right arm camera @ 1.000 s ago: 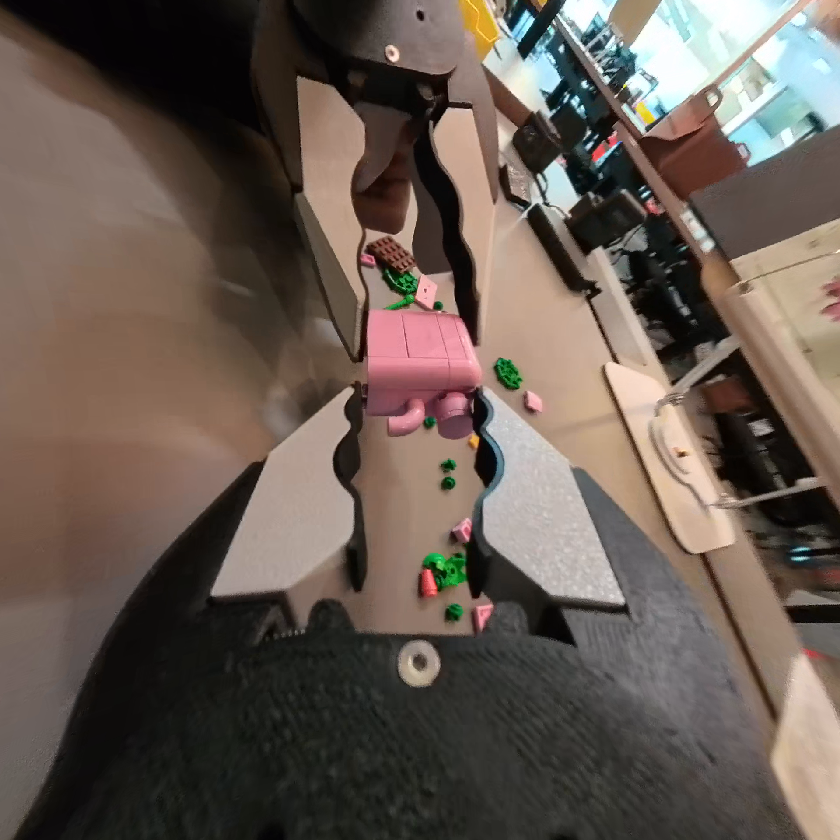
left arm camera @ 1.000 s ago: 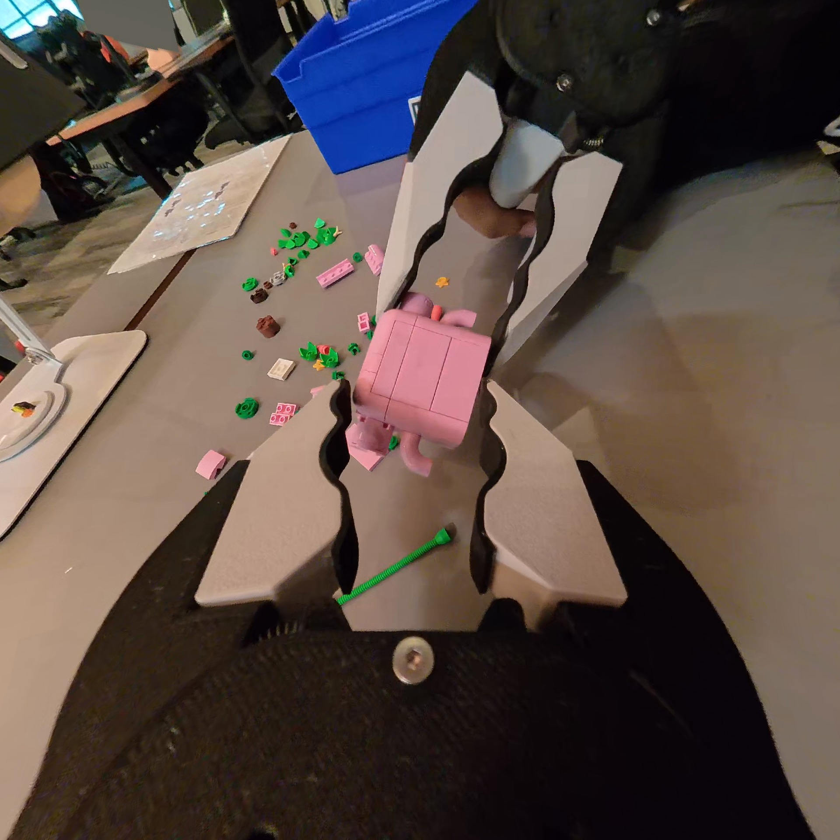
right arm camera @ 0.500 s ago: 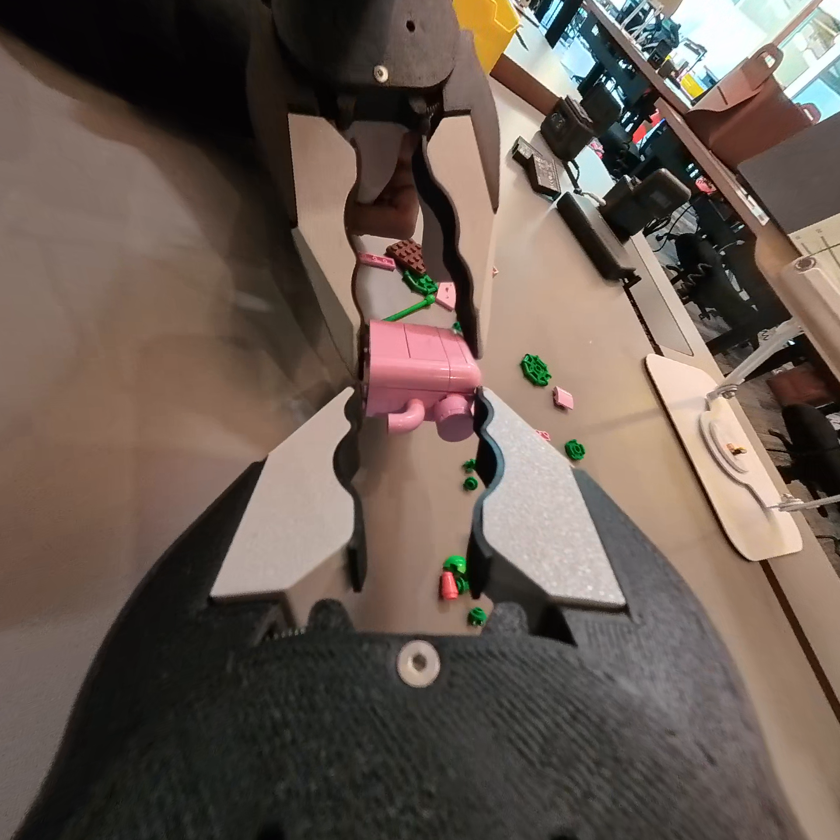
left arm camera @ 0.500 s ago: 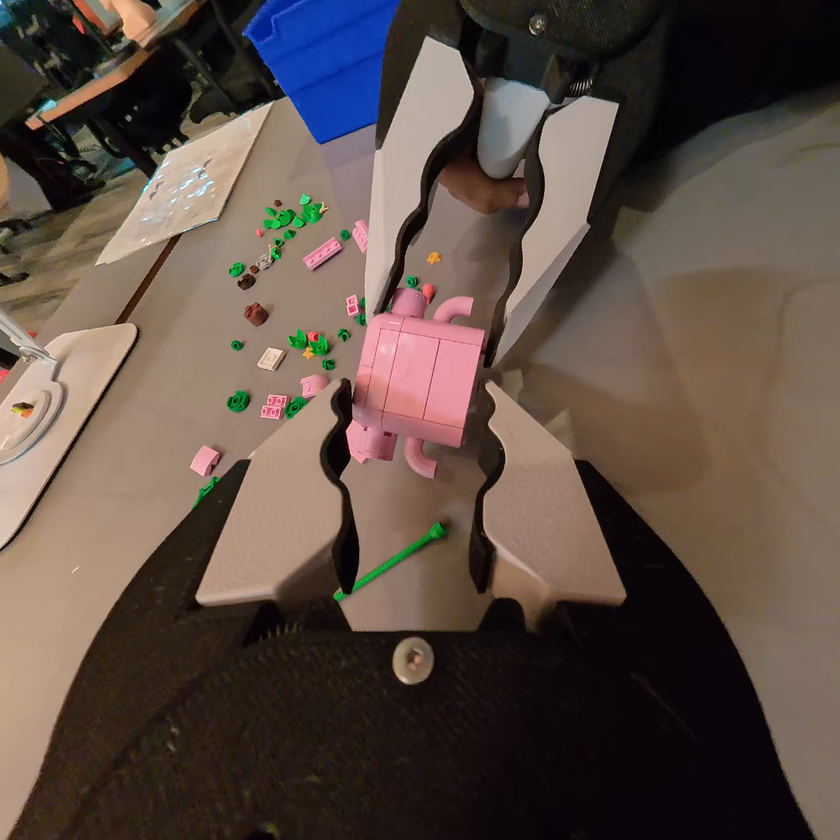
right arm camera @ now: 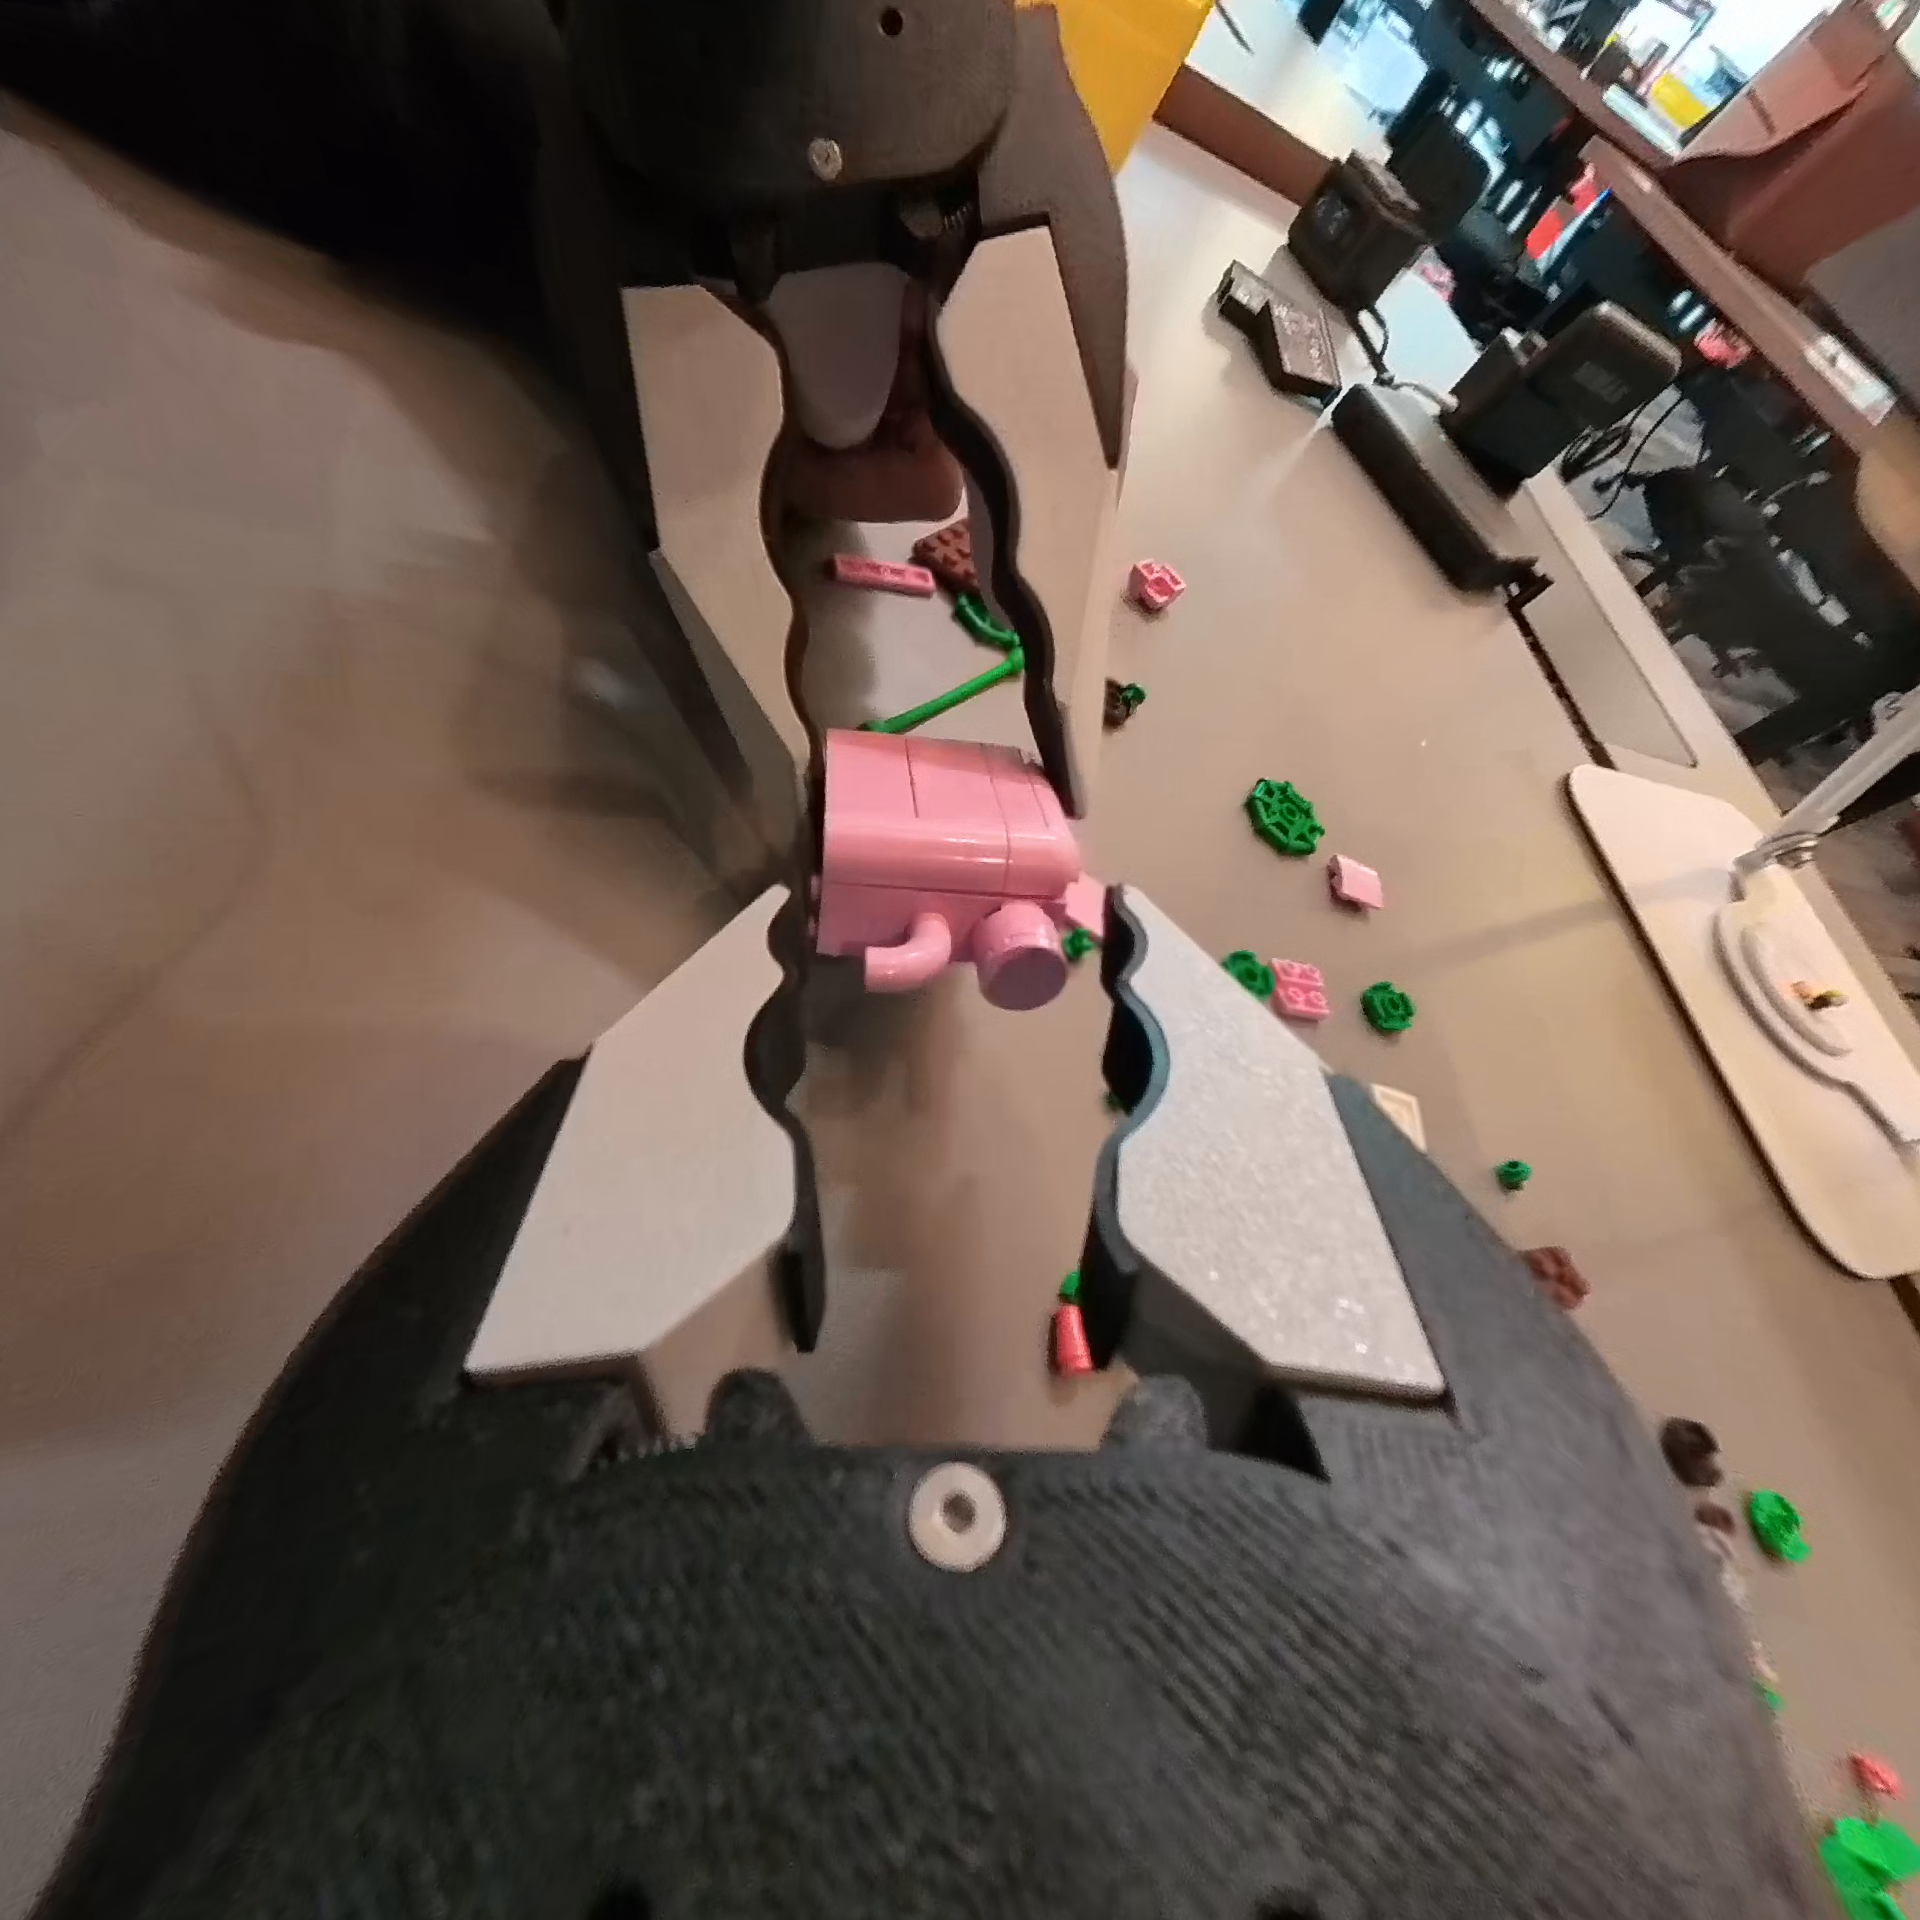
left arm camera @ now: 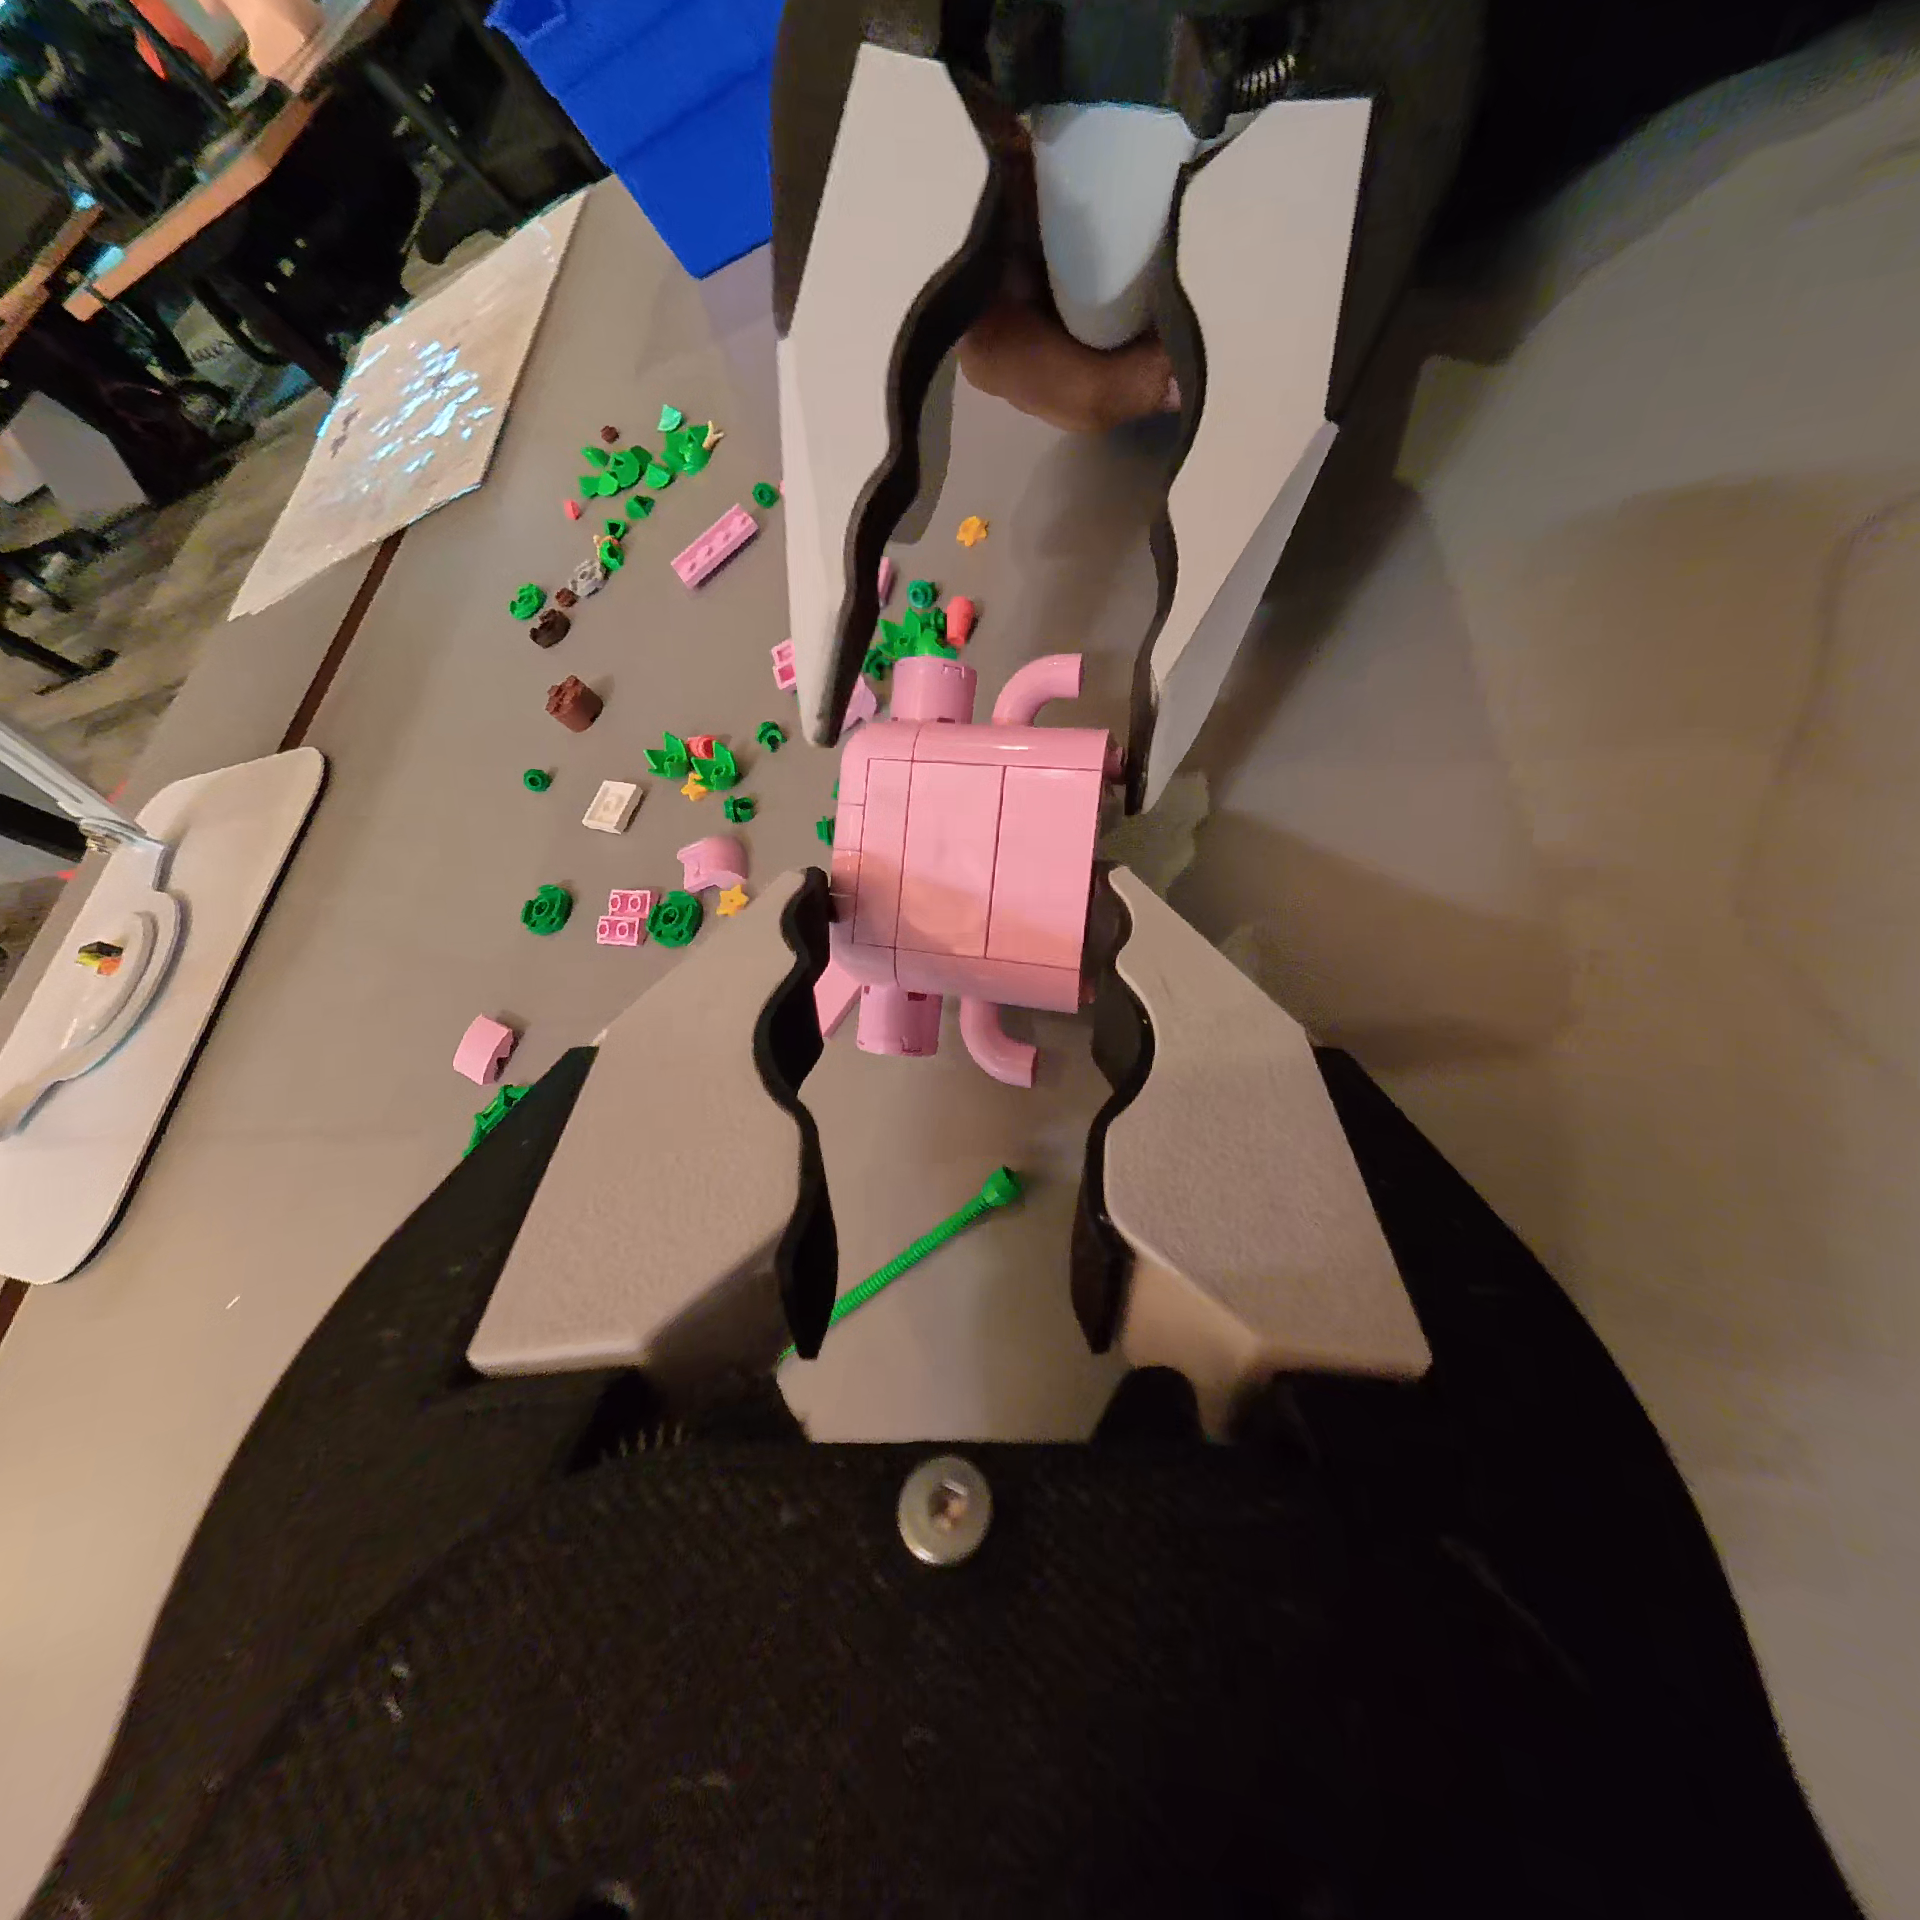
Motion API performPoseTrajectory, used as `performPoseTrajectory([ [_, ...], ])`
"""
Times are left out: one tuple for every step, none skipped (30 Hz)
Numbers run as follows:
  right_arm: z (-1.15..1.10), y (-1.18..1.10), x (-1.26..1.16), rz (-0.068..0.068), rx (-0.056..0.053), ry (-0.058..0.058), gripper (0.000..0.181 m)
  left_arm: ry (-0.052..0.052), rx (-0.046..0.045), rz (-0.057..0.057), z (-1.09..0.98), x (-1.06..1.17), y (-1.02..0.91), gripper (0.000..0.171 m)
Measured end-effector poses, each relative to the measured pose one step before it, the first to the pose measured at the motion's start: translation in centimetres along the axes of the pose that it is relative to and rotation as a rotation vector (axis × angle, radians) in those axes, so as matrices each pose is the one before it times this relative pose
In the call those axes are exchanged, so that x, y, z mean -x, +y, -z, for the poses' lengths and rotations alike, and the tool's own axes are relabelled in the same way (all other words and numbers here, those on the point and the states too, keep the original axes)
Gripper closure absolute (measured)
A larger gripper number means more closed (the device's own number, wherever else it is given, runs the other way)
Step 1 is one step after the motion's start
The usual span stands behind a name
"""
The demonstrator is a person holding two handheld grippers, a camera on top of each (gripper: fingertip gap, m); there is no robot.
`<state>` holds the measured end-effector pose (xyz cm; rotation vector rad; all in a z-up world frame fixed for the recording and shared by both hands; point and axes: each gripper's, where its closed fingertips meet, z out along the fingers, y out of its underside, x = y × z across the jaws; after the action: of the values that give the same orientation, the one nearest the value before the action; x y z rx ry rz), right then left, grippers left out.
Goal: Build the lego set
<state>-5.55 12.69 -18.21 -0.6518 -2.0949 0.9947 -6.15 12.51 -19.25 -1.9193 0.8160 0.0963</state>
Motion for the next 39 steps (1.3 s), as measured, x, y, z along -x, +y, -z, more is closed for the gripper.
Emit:
performPoseTrajectory([
  [-0.122, 0.220, 0.097, -0.0116, 0.0105, -0.0100, 0.124, -0.0013, 0.00481, -0.0141, -0.055, -0.116, 0.056, 0.124],
  [-0.142, 0.247, 0.120, -0.0114, 0.0119, -0.0105, 0.123, -0.0040, 0.00275, -0.0185, -0.040, -0.116, 0.030, 0.124],
  [-0.110, 0.229, 0.125, -0.0072, 0.0117, -0.0103, 0.124, -0.0058, 0.00324, -0.0170, -0.055, -0.071, 0.036, 0.125],
  [-0.067, 0.135, 0.045, -0.0023, 0.0086, -0.0050, 0.124, -0.0049, 0.00180, -0.0123, -0.042, -0.038, 0.020, 0.126],
  [0.002, 0.015, 0.006, -0.0027, 0.0009, -0.0021, 0.124, -0.0071, -0.00443, -0.0074, 0.038, 0.050, -0.052, 0.130],
  [0.035, -0.006, 0.014, -0.0046, -0.0016, -0.0029, 0.124, -0.0097, -0.02082, -0.0048, 0.191, 0.136, -0.230, 0.158],
  [0.023, 0.026, 0.007, -0.0072, 0.0006, -0.0044, 0.125, -0.0372, -0.02978, -0.0016, 0.241, 0.598, -0.308, 0.162],
  [0.000, 0.112, 0.038, -0.0082, 0.0064, -0.0076, 0.126, -0.0019, -0.00720, 0.0060, 0.137, 0.196, 0.022, 0.163],
  [-0.052, 0.183, 0.006, -0.0075, 0.0112, -0.0053, 0.126, 0.0058, 0.00562, 0.0206, 0.019, 0.148, 0.120, 0.163],
  [-0.054, 0.166, 0.011, -0.0038, 0.0098, -0.0029, 0.125, 0.0081, 0.00873, 0.0159, -0.013, 0.068, 0.166, 0.162],
  [-0.050, 0.119, 0.068, -0.0007, 0.0081, -0.0050, 0.125, 0.0038, 0.00116, 0.0066, 0.029, 0.041, 0.046, 0.159],
  [-0.068, 0.151, 0.069, -0.0016, 0.0104, -0.0041, 0.126, 0.0074, 0.00092, 0.0028, 0.048, -0.050, 0.052, 0.156],
  [-0.086, 0.169, 0.066, -0.0025, 0.0122, -0.0042, 0.126, 0.0089, 0.00667, 0.0040, 0.002, -0.071, 0.126, 0.152],
  [-0.087, 0.182, 0.026, -0.0037, 0.0128, -0.0027, 0.127, 0.0094, 0.00928, 0.0041, -0.023, -0.079, 0.148, 0.151],
  [-0.093, 0.206, -0.027, -0.0056, 0.0141, 0.0008, 0.128, 0.0052, 0.00599, 0.0018, -0.009, -0.042, 0.102, 0.152],
  [-0.107, 0.233, 0.057, -0.0053, 0.0156, -0.0058, 0.129, 0.0019, 0.00148, -0.0015, -0.024, -0.038, 0.014, 0.156],
  [-0.090, 0.219, 0.142, -0.0061, 0.0146, -0.0114, 0.128, 0.0031, 0.00231, -0.0041, -0.022, -0.085, 0.022, 0.157],
  [-0.027, 0.094, 0.095, -0.0103, 0.0063, -0.0094, 0.128, -0.0007, 0.00428, -0.0032, -0.049, -0.031, 0.041, 0.156],
  [0.021, 0.057, 0.110, -0.0121, 0.0024, -0.0125, 0.127, 0.0012, 0.00646, -0.0038, -0.071, -0.053, 0.073, 0.153],
  [0.030, 0.062, 0.074, -0.0142, 0.0027, -0.0115, 0.126, 0.0041, 0.00850, -0.0043, -0.071, -0.115, 0.104, 0.149],
  [0.009, 0.076, 0.005, -0.0174, 0.0037, -0.0082, 0.124, 0.0080, 0.01009, -0.0039, -0.084, -0.156, 0.117, 0.145],
  [0.002, 0.080, -0.024, -0.0191, 0.0042, -0.0087, 0.121, 0.0057, 0.00915, -0.0032, -0.081, -0.125, 0.110, 0.142],
  [-0.015, 0.087, 0.016, -0.0196, 0.0047, -0.0111, 0.118, 0.0007, 0.00759, -0.0023, -0.063, -0.055, 0.084, 0.138],
  [-0.028, 0.092, -0.005, -0.0208, 0.0054, -0.0110, 0.115, -0.0014, 0.00669, 0.0000, -0.057, 0.002, 0.077, 0.134],
  [-0.044, 0.083, 0.013, -0.0207, 0.0057, -0.0117, 0.113, -0.0023, 0.00592, 0.0025, -0.058, 0.044, 0.070, 0.128],
  [-0.057, 0.073, 0.026, -0.0193, 0.0056, -0.0123, 0.111, 0.0021, 0.01136, 0.0085, -0.101, 0.018, 0.132, 0.120],
  [-0.058, 0.061, -0.066, -0.0191, 0.0051, -0.0059, 0.110, 0.0100, 0.02062, 0.0157, -0.171, -0.036, 0.244, 0.112],
  [-0.065, 0.049, -0.102, -0.0197, 0.0049, -0.0045, 0.109, 0.0101, 0.02903, 0.0193, -0.261, -0.016, 0.338, 0.104],
  [-0.086, 0.049, -0.076, -0.0196, 0.0050, -0.0063, 0.109, -0.0068, 0.02542, 0.0221, -0.284, 0.235, 0.262, 0.101],
  [-0.071, 0.036, -0.075, -0.0206, 0.0044, -0.0059, 0.109, -0.0005, 0.01055, 0.0250, -0.149, 0.191, 0.050, 0.101],
  [-0.045, -0.018, -0.020, -0.0171, 0.0008, -0.0084, 0.109, 0.0093, 0.00958, 0.0216, -0.123, 0.060, 0.070, 0.102],
  [0.003, -0.088, 0.003, -0.0096, -0.0045, -0.0052, 0.112, 0.0033, 0.01349, 0.0171, -0.134, 0.123, 0.155, 0.110],
  [0.013, -0.029, -0.085, -0.0057, -0.0016, 0.0033, 0.116, 0.0133, 0.00836, 0.0081, -0.093, -0.075, 0.085, 0.119],
  [0.015, -0.007, -0.155, -0.0046, -0.0006, 0.0087, 0.121, -0.0028, 0.00277, 0.0063, -0.041, 0.101, 0.031, 0.119],
  [0.018, -0.004, -0.118, -0.0039, -0.0008, 0.0062, 0.127, 0.0019, -0.00209, 0.0040, 0.033, 0.026, -0.022, 0.119],
  [0.004, -0.005, -0.102, -0.0045, -0.0009, 0.0038, 0.131, 0.0049, -0.00466, 0.0038, 0.046, -0.017, -0.046, 0.120],
  [0.024, -0.017, -0.024, -0.0047, -0.0013, -0.0018, 0.133, 0.0083, -0.00483, 0.0045, 0.047, -0.053, -0.056, 0.120],
  [0.024, -0.025, 0.018, -0.0041, -0.0021, -0.0056, 0.134, 0.0100, -0.00411, 0.0117, 0.053, -0.060, -0.062, 0.121],
  [0.059, -0.061, -0.002, -0.0042, -0.0054, -0.0040, 0.135, 0.0104, -0.00620, 0.0169, 0.065, -0.032, -0.102, 0.121],
])
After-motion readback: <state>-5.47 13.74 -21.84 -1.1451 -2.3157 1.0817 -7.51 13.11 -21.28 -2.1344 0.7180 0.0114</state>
